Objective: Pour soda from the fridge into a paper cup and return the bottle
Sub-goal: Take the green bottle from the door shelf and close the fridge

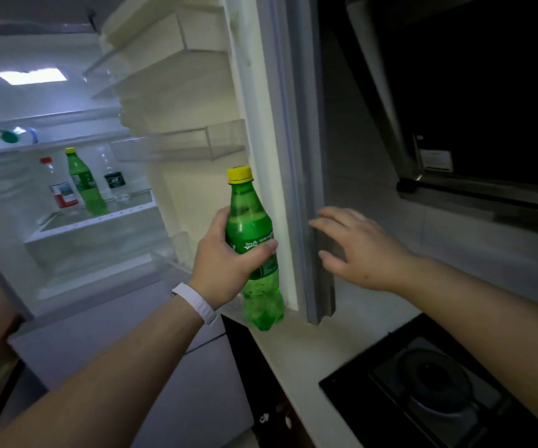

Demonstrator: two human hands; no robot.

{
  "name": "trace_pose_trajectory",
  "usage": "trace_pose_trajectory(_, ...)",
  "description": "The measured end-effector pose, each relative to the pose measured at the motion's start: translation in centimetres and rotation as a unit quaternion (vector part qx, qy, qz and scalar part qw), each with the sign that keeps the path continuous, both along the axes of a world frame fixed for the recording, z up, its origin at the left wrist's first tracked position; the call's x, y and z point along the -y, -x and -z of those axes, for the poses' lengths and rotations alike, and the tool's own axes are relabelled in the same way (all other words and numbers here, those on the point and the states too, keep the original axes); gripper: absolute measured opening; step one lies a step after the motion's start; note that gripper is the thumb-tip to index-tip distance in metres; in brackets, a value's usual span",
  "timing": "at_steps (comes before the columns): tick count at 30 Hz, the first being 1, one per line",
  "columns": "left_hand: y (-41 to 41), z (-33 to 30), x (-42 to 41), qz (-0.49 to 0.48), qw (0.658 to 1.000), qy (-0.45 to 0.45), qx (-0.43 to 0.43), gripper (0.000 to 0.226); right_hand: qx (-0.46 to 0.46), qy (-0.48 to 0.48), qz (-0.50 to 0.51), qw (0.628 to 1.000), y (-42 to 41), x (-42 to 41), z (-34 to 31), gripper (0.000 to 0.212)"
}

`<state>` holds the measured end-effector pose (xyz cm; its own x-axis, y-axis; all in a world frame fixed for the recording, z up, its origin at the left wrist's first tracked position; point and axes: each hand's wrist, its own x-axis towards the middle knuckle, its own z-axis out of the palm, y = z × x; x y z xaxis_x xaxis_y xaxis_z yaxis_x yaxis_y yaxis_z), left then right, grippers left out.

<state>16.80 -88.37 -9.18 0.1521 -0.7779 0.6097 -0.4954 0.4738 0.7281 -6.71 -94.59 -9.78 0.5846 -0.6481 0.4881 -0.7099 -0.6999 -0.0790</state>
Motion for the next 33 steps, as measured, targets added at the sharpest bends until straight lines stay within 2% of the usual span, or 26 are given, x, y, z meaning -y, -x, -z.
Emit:
trace_pose_trajectory(6, 2.3, 0.8, 1.8, 0.022, 1.0, -0.016, -0.009, 0.059, 0.009, -0.018, 0.024, 1.0, 1.4, 2.5, 0.6, 0.065)
trace_pose_trajectory(11, 2.9, 0.8, 2.8, 0.018, 1.0, -0.008, -0.003, 0.055, -0.011, -0.023, 0.004, 1.0, 1.3, 4.0, 1.3, 0.077)
trace_pose_trajectory(19, 1.7, 1.0, 1.9, 0.006, 1.0, -0.001, 0.0, 0.058, -0.007, -0.014, 0.028, 0.999, -1.2, 5.2, 0.9, 0.097)
trace_pose_trajectory(33, -2.5, -0.3, -2.5, -0.02, 1.0, -0.001, -0.012, 0.059, -0.007, 0.007, 0.04, 0.999, -3.2, 0.8, 0.8, 0.091)
